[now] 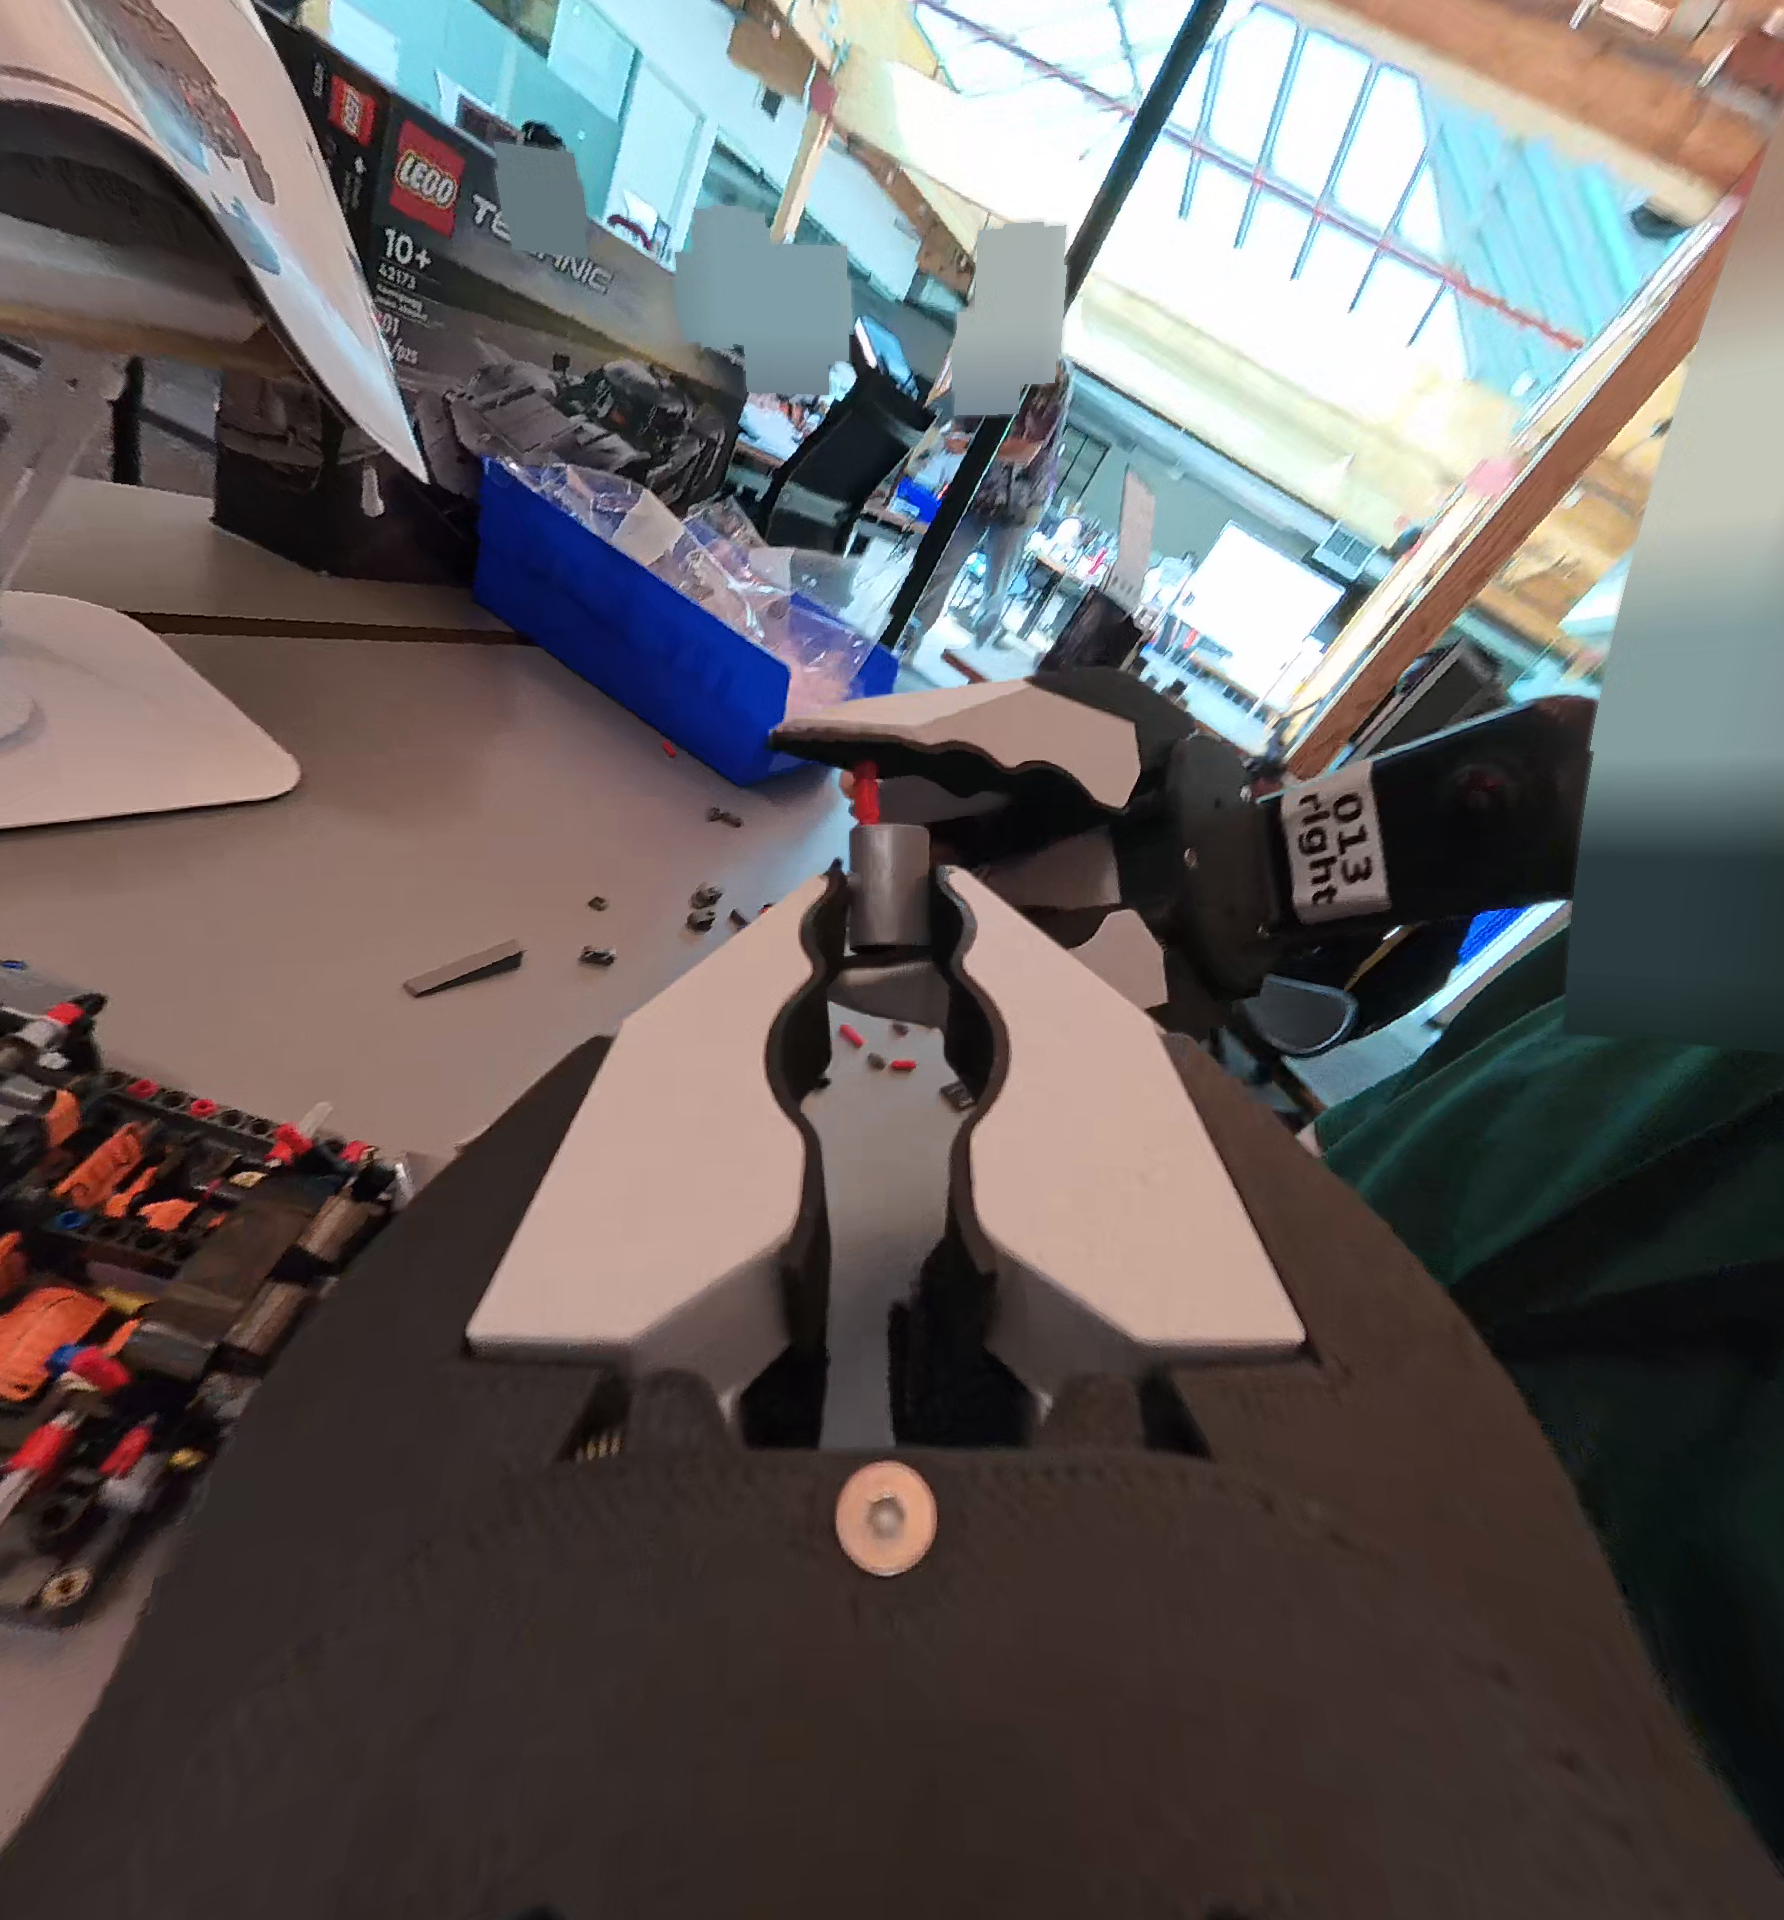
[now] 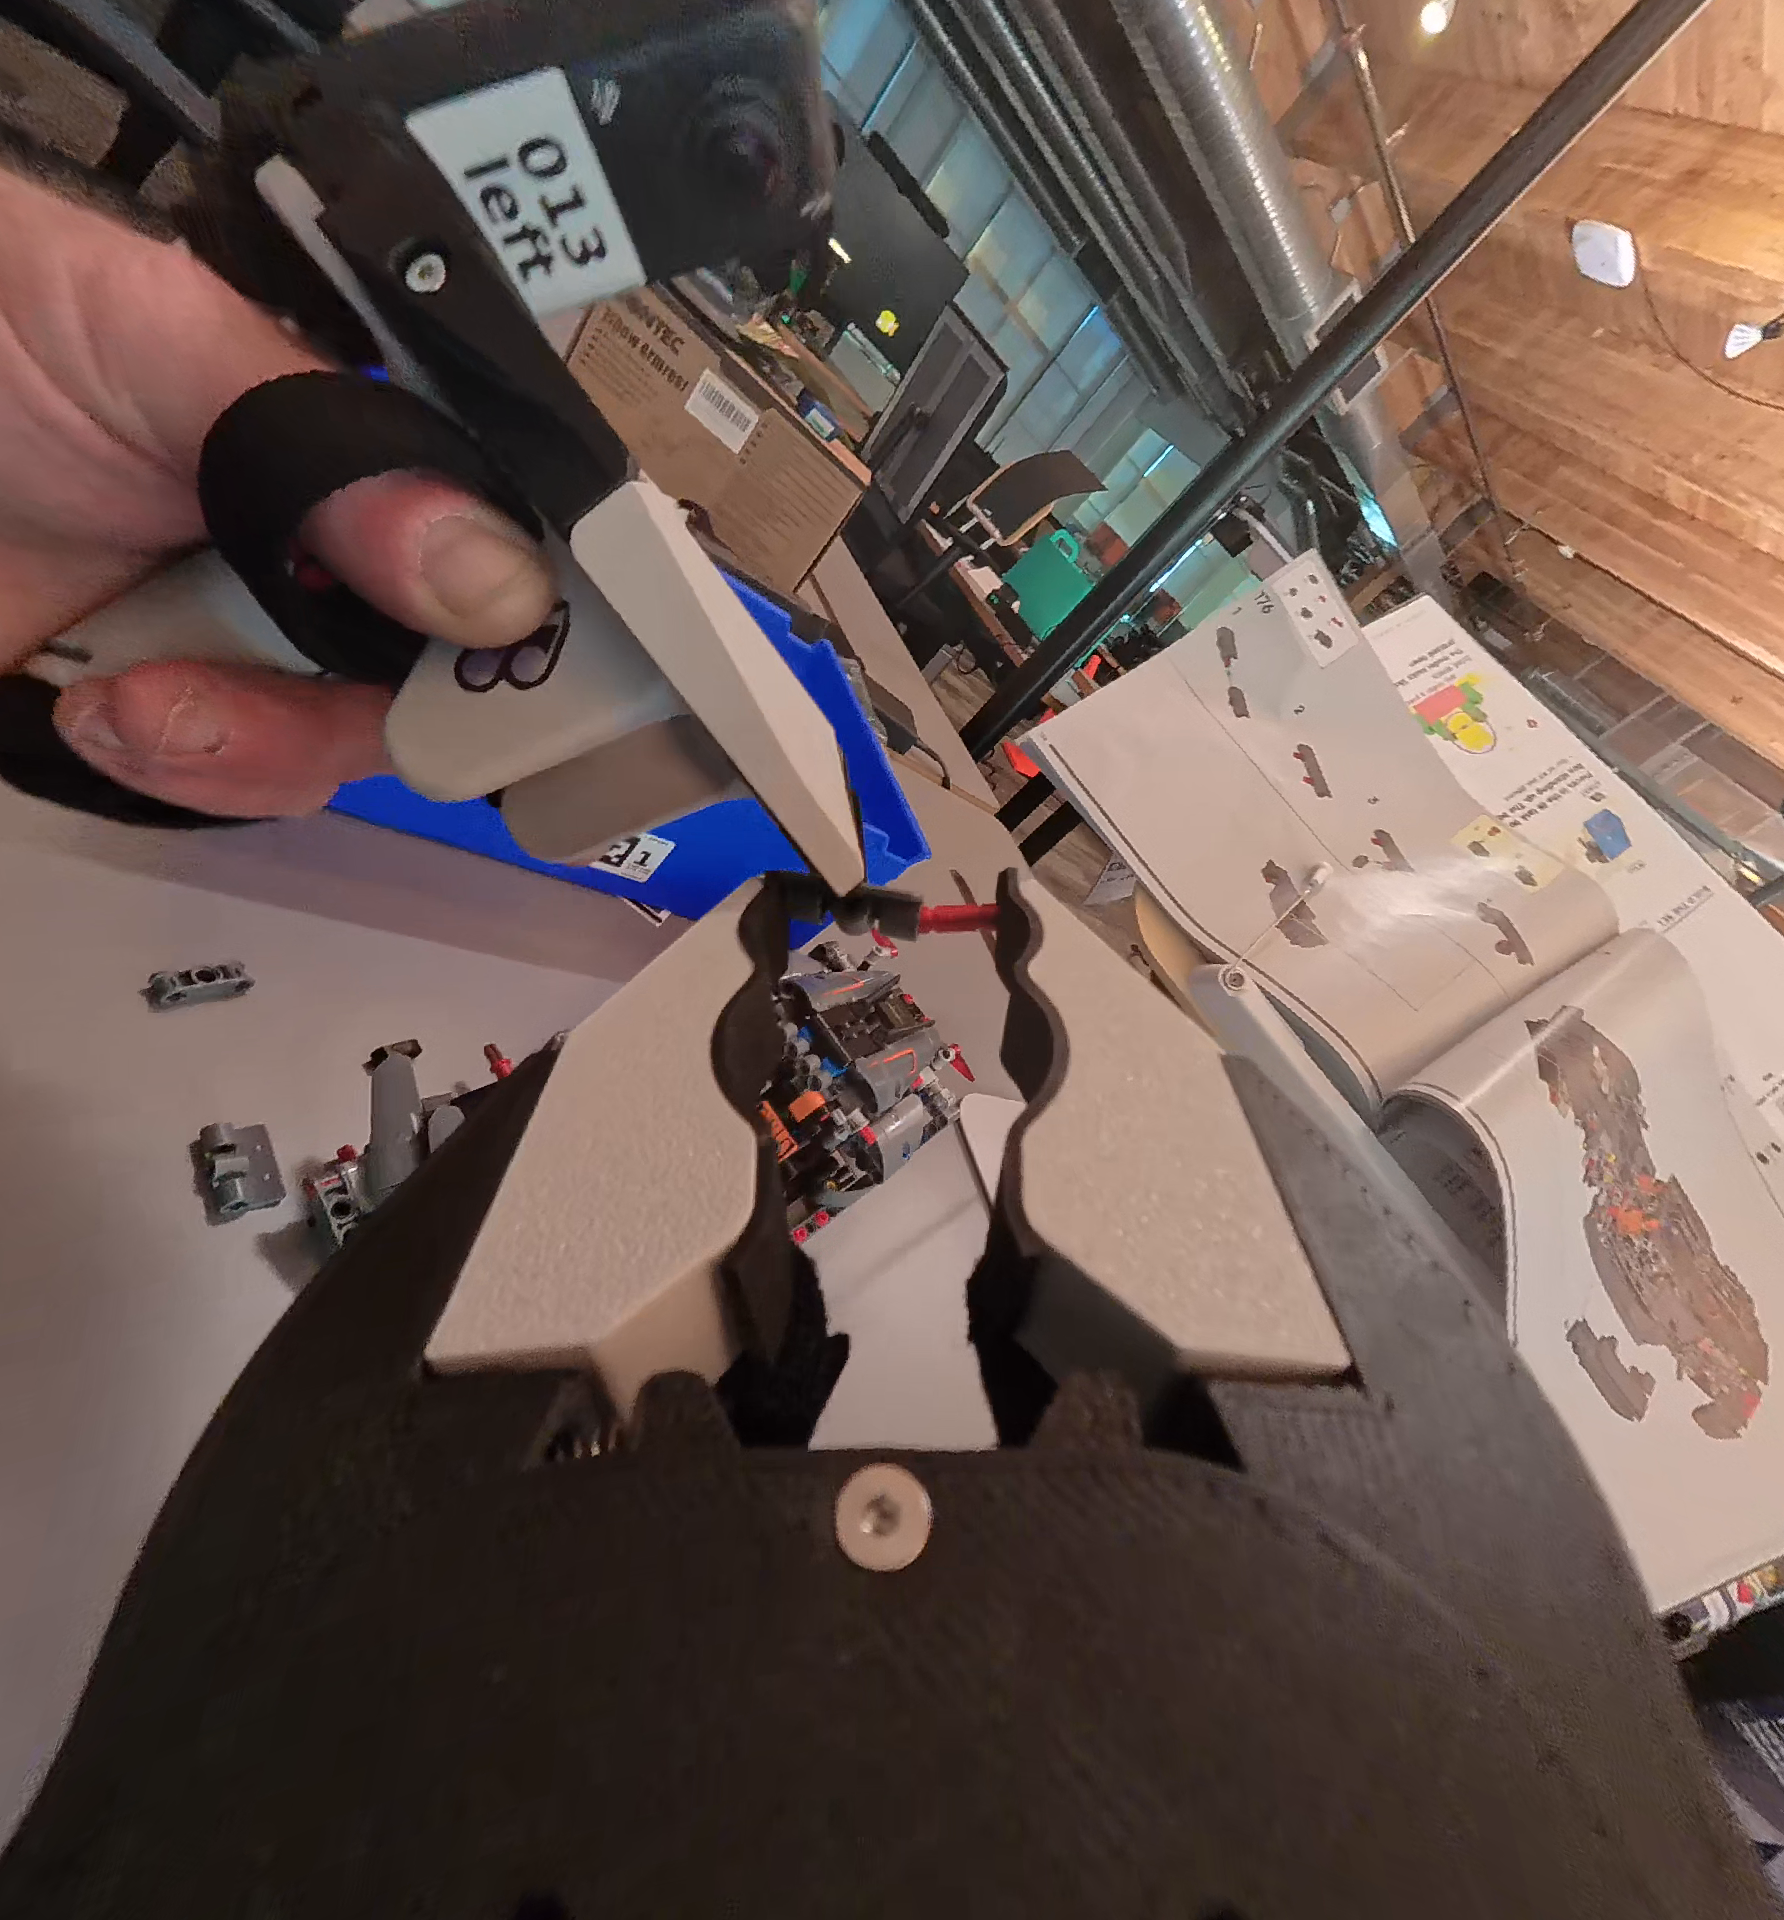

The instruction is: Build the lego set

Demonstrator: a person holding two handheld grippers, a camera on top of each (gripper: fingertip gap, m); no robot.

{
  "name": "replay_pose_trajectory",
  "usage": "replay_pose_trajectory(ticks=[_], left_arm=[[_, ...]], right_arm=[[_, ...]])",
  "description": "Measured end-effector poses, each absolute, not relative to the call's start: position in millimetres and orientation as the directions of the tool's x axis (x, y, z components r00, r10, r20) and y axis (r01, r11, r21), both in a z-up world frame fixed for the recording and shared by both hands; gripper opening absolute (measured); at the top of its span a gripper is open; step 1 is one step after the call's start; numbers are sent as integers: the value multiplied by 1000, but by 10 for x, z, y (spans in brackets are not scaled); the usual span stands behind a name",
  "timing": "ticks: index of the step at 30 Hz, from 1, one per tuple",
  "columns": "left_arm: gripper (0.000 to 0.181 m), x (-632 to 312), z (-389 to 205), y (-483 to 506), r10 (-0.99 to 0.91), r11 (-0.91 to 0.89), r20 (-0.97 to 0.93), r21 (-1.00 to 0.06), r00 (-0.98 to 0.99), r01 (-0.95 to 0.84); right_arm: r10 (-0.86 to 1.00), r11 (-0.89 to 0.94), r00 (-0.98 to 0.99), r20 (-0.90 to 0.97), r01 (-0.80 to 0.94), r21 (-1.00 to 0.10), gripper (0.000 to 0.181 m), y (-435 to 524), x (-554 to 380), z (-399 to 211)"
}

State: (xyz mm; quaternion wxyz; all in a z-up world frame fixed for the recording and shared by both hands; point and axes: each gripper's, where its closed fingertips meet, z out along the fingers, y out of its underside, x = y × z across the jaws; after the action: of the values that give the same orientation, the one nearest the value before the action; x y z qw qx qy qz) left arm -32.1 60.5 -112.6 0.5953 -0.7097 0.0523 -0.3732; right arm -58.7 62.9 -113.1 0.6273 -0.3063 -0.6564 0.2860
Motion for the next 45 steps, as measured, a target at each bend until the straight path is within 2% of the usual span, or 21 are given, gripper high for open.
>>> replay_pose_trajectory(ticks=[7, 15, 27, 45], left_arm=[[17, -284, -1100, 613, -542, -327, 433, -898, 721, 294], [13, -250, -1182, 615, -542, -383, 438, -889, 717, 253], [13, -292, -1095, 621, -524, -302, 518, -855, 676, 421], [13, -310, -1196, 596, -495, -362, 512, -856, 702, 370]], right_arm=[[746, 665, -77, 661, 40, -746, 39, 542, -599, -1188], [736, 676, -90, 671, 35, -736, 39, 507, -602, -1206], [737, 676, -37, 674, 35, -737, 38, 525, -605, -1151], [735, 677, -108, 670, 62, -733, 38, 479, -625, -1239]])
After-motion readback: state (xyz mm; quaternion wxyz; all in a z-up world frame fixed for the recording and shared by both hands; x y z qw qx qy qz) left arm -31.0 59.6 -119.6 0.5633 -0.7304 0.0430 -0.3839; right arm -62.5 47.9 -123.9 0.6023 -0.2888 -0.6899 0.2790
